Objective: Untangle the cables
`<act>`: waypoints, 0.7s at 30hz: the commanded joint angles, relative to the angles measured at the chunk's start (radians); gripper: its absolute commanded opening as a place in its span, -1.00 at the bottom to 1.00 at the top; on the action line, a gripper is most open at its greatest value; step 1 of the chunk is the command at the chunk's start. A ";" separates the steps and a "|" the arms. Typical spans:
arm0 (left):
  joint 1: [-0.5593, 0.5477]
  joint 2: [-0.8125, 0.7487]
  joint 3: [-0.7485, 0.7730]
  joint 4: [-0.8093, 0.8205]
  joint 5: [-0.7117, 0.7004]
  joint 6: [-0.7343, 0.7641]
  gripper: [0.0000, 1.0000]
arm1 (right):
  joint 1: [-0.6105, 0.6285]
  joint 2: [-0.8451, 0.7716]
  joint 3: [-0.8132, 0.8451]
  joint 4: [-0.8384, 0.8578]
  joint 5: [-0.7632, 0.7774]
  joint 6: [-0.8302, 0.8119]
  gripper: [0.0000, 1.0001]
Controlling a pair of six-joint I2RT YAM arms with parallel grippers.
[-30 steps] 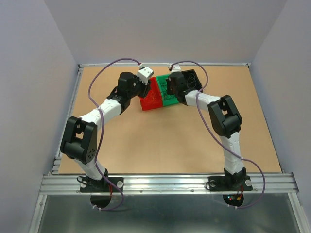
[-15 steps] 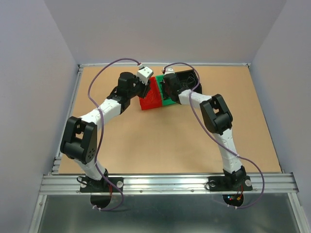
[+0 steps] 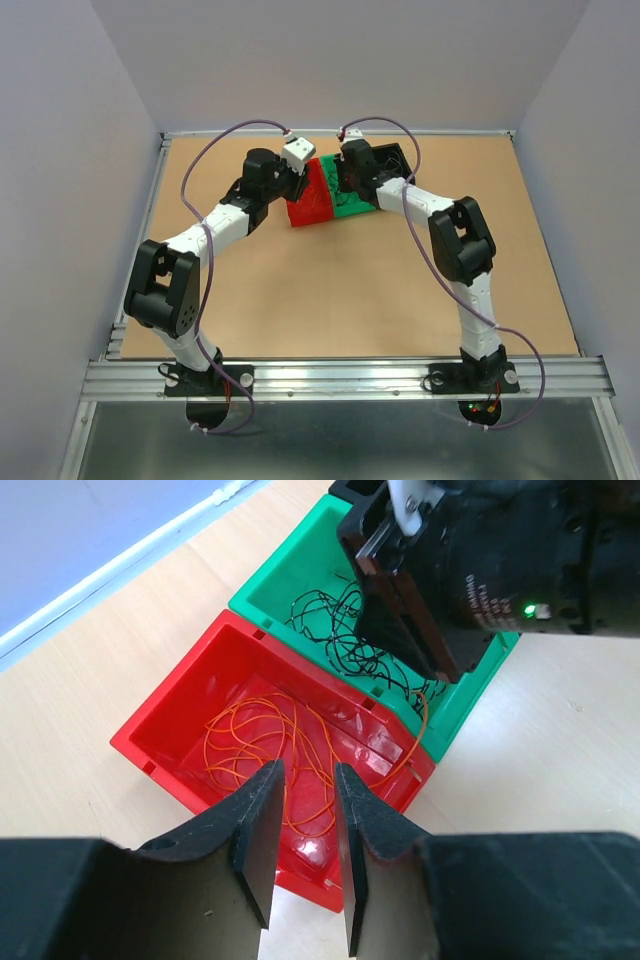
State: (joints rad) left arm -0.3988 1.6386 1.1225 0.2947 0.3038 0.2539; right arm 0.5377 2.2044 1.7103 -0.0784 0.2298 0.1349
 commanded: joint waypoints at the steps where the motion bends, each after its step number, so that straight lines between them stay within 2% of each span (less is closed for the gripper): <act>1: 0.000 -0.046 0.020 0.031 -0.003 0.008 -0.24 | 0.005 -0.077 -0.041 0.006 0.023 -0.003 -0.36; 6: 0.000 -0.046 0.022 0.029 -0.003 0.010 -0.24 | 0.005 -0.123 -0.074 0.008 0.046 -0.003 -0.12; 11: 0.000 -0.051 0.020 0.031 -0.002 0.010 -0.24 | 0.007 -0.189 -0.118 0.009 0.034 -0.001 0.27; 15: 0.002 -0.057 0.019 0.032 -0.005 0.012 -0.24 | 0.007 -0.251 -0.198 0.023 0.011 -0.001 0.33; 16: 0.002 -0.062 0.016 0.031 -0.005 0.015 -0.22 | 0.005 -0.265 -0.213 0.028 0.009 -0.001 0.51; 19: 0.028 -0.092 -0.009 0.058 0.007 -0.007 0.01 | 0.007 -0.356 -0.305 0.110 -0.001 -0.001 0.78; 20: 0.055 -0.120 -0.018 0.081 0.036 -0.031 0.17 | 0.007 -0.386 -0.410 0.191 -0.023 -0.003 0.94; 21: 0.069 -0.134 -0.035 0.092 0.053 -0.048 0.26 | 0.007 -0.469 -0.464 0.236 -0.030 -0.003 1.00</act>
State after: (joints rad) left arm -0.3836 1.6245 1.1175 0.2981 0.3130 0.2447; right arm 0.5381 1.9079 1.4101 -0.0227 0.2317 0.1337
